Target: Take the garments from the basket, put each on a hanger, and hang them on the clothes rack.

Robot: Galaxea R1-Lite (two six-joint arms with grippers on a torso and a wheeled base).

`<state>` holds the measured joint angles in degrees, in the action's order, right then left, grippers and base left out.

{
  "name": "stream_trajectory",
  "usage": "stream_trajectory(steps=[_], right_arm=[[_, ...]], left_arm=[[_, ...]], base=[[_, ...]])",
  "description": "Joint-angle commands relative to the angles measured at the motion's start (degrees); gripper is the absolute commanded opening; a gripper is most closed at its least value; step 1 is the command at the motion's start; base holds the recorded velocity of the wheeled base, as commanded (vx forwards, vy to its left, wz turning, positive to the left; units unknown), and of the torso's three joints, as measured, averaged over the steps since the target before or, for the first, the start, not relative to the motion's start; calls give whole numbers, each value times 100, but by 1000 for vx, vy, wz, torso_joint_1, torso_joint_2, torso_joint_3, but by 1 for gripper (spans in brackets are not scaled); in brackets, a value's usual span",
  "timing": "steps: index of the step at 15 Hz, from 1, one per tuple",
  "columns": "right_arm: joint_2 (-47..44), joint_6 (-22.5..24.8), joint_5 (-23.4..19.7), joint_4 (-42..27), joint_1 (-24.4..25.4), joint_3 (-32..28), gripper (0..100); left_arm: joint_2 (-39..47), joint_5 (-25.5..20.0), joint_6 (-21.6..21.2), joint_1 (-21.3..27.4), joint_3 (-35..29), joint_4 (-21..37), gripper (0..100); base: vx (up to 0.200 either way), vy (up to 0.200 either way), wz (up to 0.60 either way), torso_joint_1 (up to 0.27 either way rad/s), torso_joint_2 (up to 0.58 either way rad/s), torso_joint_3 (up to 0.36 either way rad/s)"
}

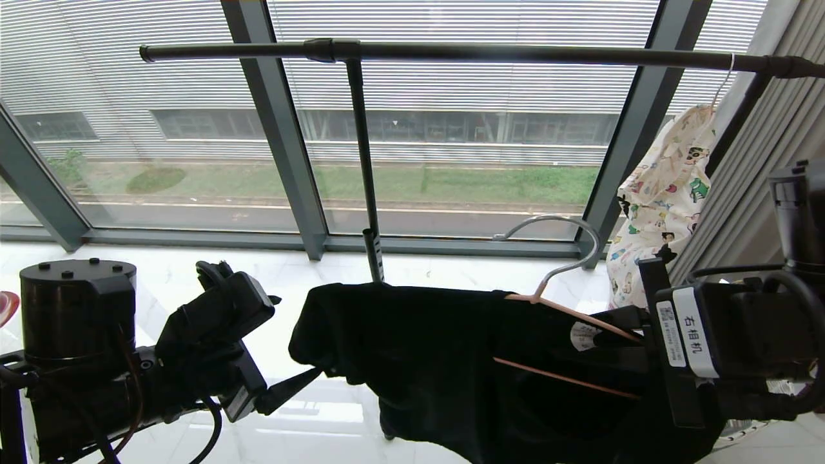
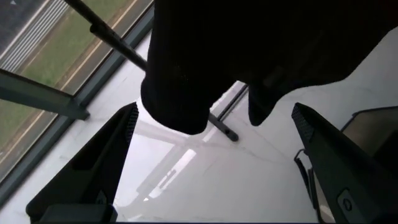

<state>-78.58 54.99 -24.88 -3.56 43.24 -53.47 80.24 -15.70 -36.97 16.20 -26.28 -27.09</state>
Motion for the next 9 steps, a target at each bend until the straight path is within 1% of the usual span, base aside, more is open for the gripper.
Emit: stream_trajectory(steps=[1,3,4,5,6,9], right_arm=[[1,64,-34,-4,53,21,0],[-17,73,-43,4,114,12,0],[-17,73,-43,4,167,12,0],[-17,73,-34,4,202,12,0],[-17,73,-34,4,211,12,0],[-17,73,-26,13,211,12,0]], left_arm=[[106,-21,-3,-249,-35,2,100],[106,-56,-3,-240,-17,2,100],[106,-170,-3,-214,-26,2,0],[106,-284,-20,-135,-17,2,0],[106,-302,-20,-117,-8,2,0],[115,-249,-20,-126,0,2,0]], base=[[0,0,0,0,0,0],[0,0,0,0,0,0],[0,0,0,0,0,0],[0,0,0,0,0,0],[0,0,0,0,0,0],[0,0,0,0,0,0]])
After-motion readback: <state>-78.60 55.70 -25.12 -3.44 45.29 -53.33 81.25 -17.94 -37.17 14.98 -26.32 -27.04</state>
